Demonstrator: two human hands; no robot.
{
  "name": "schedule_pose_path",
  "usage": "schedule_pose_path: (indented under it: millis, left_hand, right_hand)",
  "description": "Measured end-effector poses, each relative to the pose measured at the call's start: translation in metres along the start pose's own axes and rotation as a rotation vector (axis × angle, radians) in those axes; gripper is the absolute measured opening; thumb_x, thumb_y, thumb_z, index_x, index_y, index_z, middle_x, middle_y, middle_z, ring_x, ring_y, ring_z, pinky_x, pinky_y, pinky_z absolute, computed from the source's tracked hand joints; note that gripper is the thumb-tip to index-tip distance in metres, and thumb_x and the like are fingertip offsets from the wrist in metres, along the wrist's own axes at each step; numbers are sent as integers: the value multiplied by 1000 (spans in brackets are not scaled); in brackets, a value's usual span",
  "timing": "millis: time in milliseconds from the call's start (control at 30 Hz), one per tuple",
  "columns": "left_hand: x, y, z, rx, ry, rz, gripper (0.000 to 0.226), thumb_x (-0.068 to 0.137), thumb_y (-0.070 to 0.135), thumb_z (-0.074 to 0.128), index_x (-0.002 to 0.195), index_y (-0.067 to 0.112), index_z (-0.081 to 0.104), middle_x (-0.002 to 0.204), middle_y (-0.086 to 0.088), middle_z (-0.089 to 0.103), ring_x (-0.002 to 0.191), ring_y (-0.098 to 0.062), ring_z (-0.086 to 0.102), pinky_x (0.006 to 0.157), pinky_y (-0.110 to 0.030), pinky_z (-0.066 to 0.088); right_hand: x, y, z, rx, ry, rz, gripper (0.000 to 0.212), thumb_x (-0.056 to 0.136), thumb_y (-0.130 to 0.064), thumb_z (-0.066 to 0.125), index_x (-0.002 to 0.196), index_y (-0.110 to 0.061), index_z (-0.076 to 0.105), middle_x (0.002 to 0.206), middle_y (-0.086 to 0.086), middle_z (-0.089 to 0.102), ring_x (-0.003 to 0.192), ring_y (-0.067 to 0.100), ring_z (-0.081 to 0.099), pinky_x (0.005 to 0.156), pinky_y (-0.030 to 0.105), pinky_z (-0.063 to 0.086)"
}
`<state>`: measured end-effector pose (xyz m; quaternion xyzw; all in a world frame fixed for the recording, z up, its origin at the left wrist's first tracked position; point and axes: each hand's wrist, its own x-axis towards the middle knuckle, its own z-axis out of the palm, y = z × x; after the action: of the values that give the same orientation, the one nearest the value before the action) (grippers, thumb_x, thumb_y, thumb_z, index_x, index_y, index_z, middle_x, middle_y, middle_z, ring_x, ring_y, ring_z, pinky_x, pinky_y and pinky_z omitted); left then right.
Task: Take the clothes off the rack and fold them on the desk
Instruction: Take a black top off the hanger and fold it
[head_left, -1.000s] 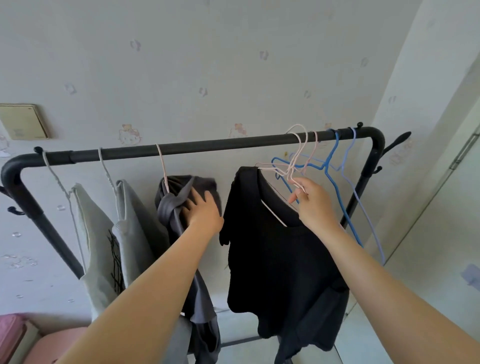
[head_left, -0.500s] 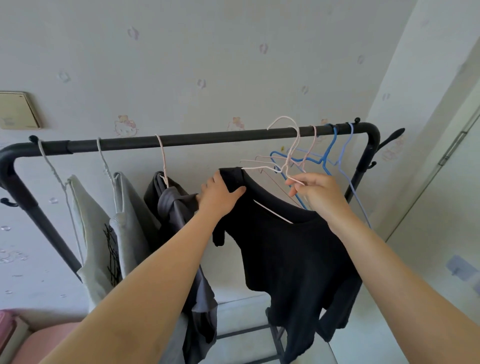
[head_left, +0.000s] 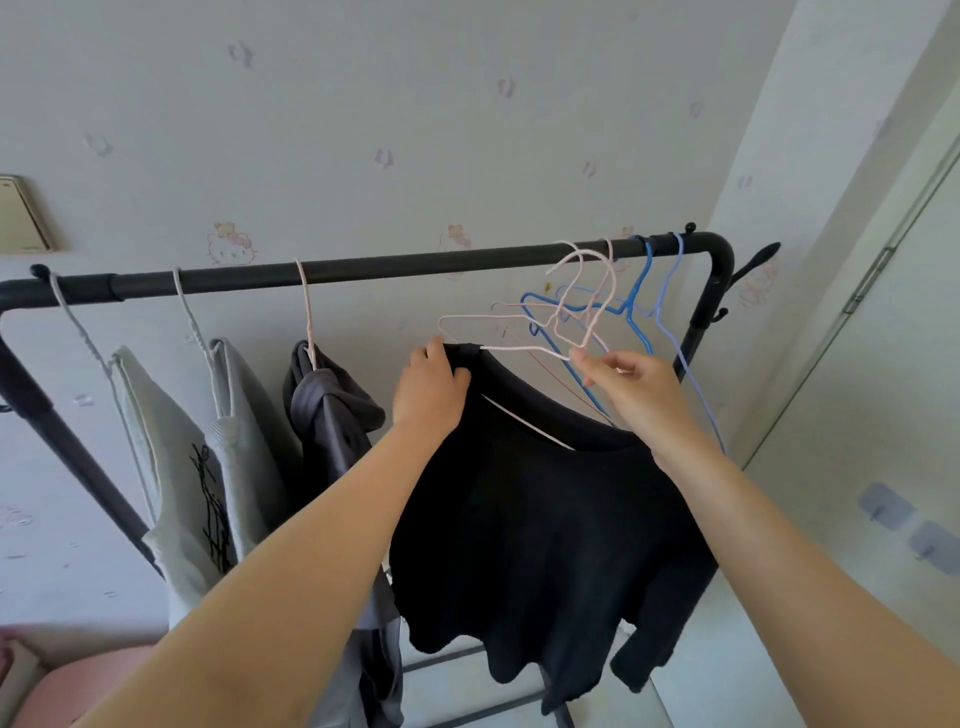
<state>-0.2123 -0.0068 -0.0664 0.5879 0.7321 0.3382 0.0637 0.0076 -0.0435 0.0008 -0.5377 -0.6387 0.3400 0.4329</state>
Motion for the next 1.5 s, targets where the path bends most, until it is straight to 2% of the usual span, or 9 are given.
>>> schedule_pose_path:
  millis: [167, 300, 567, 767, 967, 1067, 1267, 1400, 1500]
  left_hand:
    - [-5, -14, -9, 55, 15, 47, 14, 102, 18, 36, 97, 7, 44, 88, -10, 48, 78, -32, 52, 65, -36, 34]
    - [-3, -23, -10, 69, -10, 100, 19, 101, 11, 35, 85, 8, 44, 82, -16, 57, 80, -40, 56, 63, -38, 37]
    - [4, -27, -20, -248, 53, -211, 31, 101, 15, 33, 83, 2, 56, 84, -16, 59, 80, -34, 56, 68, -34, 39]
    - [18, -32, -31, -546, -33, -461, 35, 100, 21, 33, 105, -3, 58, 97, -23, 60, 91, -38, 60, 86, -50, 54]
    - [25, -39, -47, -736, -58, -550, 30, 98, 25, 39, 95, 5, 61, 87, -14, 55, 79, -28, 55, 69, -38, 46]
    - [19, -32, -50, -590, -61, -451, 30, 99, 26, 36, 87, 7, 56, 73, -9, 49, 68, -24, 48, 63, -32, 36]
    - [5, -5, -52, -356, -191, -189, 40, 102, 26, 33, 104, -2, 61, 94, -16, 60, 93, -32, 57, 78, -35, 39]
    - [-10, -3, -51, -277, -324, -80, 42, 103, 25, 33, 92, -5, 60, 86, -22, 58, 84, -32, 57, 74, -36, 38]
    - [-20, -4, -47, -244, -391, -44, 35, 102, 27, 35, 79, 6, 49, 76, -14, 50, 72, -25, 51, 67, -33, 34]
  right_hand:
    - [5, 18, 4, -103, 27, -64, 35, 91, -45, 59, 73, -17, 69, 48, -12, 44, 53, 8, 41, 60, 23, 37]
    - [11, 28, 10, -180, -82, -107, 31, 100, -35, 45, 93, -18, 69, 62, 3, 44, 52, 11, 36, 54, 29, 32]
    - [22, 32, 5, -185, 31, -176, 30, 102, -30, 43, 95, -15, 68, 63, -2, 46, 59, 14, 43, 61, 32, 37]
    - [22, 24, 14, -95, 54, -277, 26, 102, -26, 43, 96, -15, 67, 60, -6, 40, 51, 4, 36, 51, 13, 31]
    - [25, 30, 0, 2, -34, -312, 26, 102, -22, 42, 89, -20, 65, 67, -2, 46, 60, 5, 42, 61, 11, 37]
    - [30, 27, -4, 47, 12, -325, 26, 102, -23, 43, 90, -18, 66, 66, -3, 49, 63, 7, 47, 67, 12, 40]
    - [38, 7, 13, -87, 11, -364, 25, 99, -27, 50, 80, -31, 65, 73, 0, 66, 69, 9, 59, 66, 13, 41]
    - [45, -13, 33, -214, -6, -363, 28, 98, -26, 53, 77, -14, 66, 66, -4, 63, 55, -3, 54, 58, 6, 36]
    - [60, -26, 52, -261, -64, -304, 26, 101, -19, 45, 93, -7, 66, 72, -1, 62, 58, 5, 55, 64, 20, 46]
